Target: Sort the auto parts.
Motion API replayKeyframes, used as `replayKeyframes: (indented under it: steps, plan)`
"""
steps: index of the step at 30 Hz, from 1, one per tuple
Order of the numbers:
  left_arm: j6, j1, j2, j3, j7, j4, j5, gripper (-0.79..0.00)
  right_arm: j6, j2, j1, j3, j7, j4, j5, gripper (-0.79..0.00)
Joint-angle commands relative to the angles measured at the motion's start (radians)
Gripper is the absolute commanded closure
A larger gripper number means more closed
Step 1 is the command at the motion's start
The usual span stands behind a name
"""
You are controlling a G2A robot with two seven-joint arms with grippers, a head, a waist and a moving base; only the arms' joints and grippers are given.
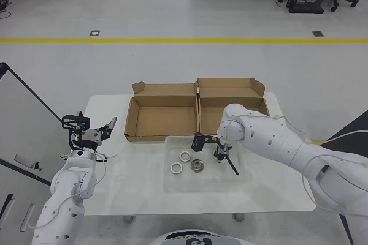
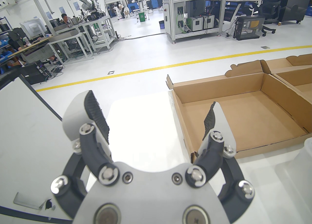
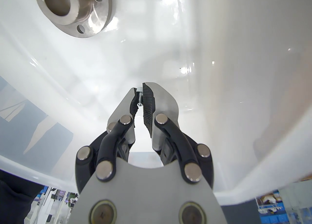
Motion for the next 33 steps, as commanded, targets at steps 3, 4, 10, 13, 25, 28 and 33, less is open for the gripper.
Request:
replayKeyframes:
  steps: [3,4,10,13,25,28,33]
  plan:
    - [0.0,0.0,0.0,0.0,0.0,0.0,0.0,-0.785,0.025,0.009,0.017,0.007,0.025,-0.061,0.018,0.0]
    - [0.0,0.0,0.0,0.0,0.0,0.0,0.0,-0.785,0.033,0.012,0.023,0.009,0.033,-0.081,0.024,0.0]
    - [0.0,0.0,0.0,0.0,0.0,0.0,0.0,-0.785,0.073,0.043,0.063,0.019,0.073,-0.199,0.085,0.0]
    - [0.0,0.0,0.0,0.0,0.0,0.0,0.0,-0.785,0.089,0.06,0.083,0.02,0.089,-0.257,0.12,0.0]
    - [0.0,0.0,0.0,0.0,0.0,0.0,0.0,-0.785,0.076,0.137,0.19,0.064,0.077,-0.369,0.313,0.0]
    - [0.0,0.0,0.0,0.0,0.0,0.0,0.0,-0.785,0.051,0.162,0.225,0.058,0.052,-0.358,0.349,0.0]
    - [0.0,0.0,0.0,0.0,0.0,0.0,0.0,-0.785,-0.014,0.195,0.301,0.001,-0.014,-0.329,0.396,0.0]
